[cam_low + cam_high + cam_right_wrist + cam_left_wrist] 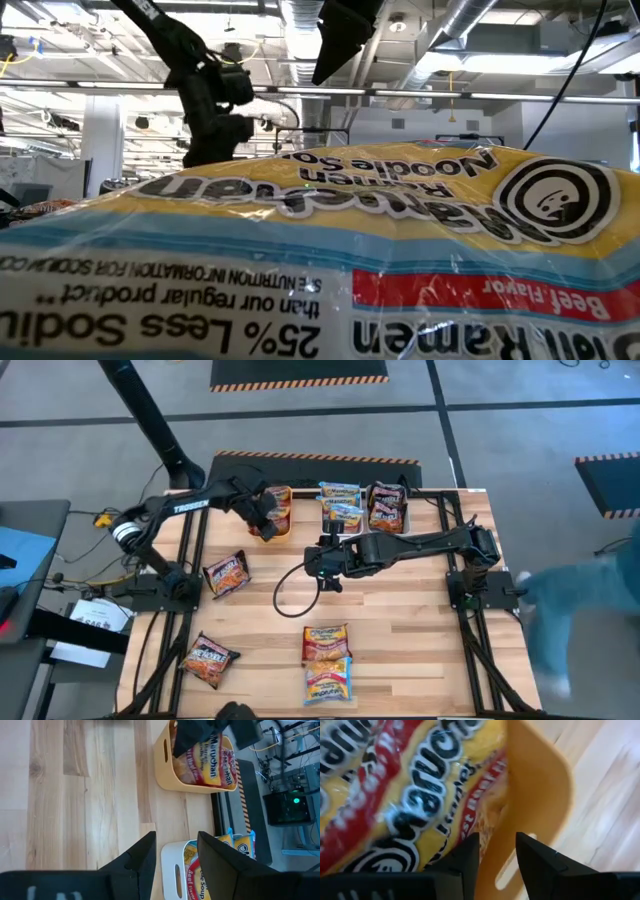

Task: Sort Maruchan noodles
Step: Put the red noodle pack into the yellow bin, then put the black noodle pack into the gray bin

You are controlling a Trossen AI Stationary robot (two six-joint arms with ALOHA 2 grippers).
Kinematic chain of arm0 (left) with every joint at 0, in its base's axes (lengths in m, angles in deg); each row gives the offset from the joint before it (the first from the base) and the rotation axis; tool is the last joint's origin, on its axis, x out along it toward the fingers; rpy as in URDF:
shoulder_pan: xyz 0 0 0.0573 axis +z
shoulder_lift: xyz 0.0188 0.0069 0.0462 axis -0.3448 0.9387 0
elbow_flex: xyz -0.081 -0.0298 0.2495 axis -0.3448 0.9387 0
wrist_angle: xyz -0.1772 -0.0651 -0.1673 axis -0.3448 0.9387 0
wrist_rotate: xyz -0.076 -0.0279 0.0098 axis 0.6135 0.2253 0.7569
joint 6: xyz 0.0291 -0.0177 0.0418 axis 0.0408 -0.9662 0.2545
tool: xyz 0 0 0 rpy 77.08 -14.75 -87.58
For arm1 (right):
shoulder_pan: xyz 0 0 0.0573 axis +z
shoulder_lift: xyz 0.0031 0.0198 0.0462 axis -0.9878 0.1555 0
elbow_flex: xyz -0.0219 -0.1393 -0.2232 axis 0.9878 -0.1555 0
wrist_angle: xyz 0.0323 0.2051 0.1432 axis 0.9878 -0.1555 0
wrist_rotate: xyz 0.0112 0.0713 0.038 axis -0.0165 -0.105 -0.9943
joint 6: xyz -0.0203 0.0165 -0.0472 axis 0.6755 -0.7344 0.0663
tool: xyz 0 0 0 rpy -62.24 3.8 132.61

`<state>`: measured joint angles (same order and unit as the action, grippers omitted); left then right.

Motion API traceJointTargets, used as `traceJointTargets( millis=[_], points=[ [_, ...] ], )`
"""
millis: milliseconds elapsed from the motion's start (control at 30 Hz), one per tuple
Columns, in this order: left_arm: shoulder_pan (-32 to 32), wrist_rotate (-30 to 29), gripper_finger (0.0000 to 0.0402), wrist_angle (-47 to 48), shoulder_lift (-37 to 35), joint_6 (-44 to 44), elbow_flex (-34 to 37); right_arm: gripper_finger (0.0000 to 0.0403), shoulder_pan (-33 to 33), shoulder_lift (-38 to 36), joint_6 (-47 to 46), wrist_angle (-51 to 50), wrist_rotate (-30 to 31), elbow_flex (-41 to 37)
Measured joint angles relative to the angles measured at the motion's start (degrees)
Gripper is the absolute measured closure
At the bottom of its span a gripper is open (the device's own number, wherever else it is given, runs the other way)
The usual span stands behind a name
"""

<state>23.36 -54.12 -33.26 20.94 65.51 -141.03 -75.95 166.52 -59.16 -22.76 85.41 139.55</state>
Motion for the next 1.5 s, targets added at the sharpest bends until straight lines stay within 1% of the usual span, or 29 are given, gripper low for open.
traceJointTargets(
  millis=[100,267,433,500,1100,1167,1300,1400,1500],
  points=[
    [-0.02,0.07,0.0288,-0.16,1.88,0.06,0.00,0.0237,0.00,0.00,-0.24,0.01,0.00,0.00],
    [-0.14,-0.63,0.0296,-0.53,2.08,-0.09,0.00,0.0237,0.00,0.02,-0.33,-0.01,-0.07,0.00],
    [-0.15,-5.75,0.0304,-1.04,2.08,0.93,0.00,0.0237,0.00,0.02,-0.35,0.01,-0.11,0.00],
    [-0.05,-6.72,0.0305,-2.22,2.08,0.55,0.00,0.0237,0.00,0.02,-0.37,0.01,-0.13,0.00],
    [2.84,-4.83,0.0306,-5.70,2.06,1.25,0.01,0.0237,0.00,0.02,-0.52,0.01,-0.20,0.00],
    [2.88,-3.59,0.0306,-6.00,2.06,1.22,0.02,0.0237,0.00,0.02,-0.52,0.02,-0.20,0.00],
    [2.95,2.48,0.0306,-5.69,2.06,-0.26,-0.14,0.0237,0.00,0.02,-0.50,0.01,-0.20,0.00],
    [2.93,6.41,0.0306,-2.46,2.06,-0.28,-1.90,0.0237,0.00,0.02,-0.41,0.01,-0.20,0.00],
    [2.89,7.34,0.0306,1.51,2.06,-0.27,-4.87,0.0237,0.00,0.02,-0.35,0.01,-0.61,0.00]
  ],
)
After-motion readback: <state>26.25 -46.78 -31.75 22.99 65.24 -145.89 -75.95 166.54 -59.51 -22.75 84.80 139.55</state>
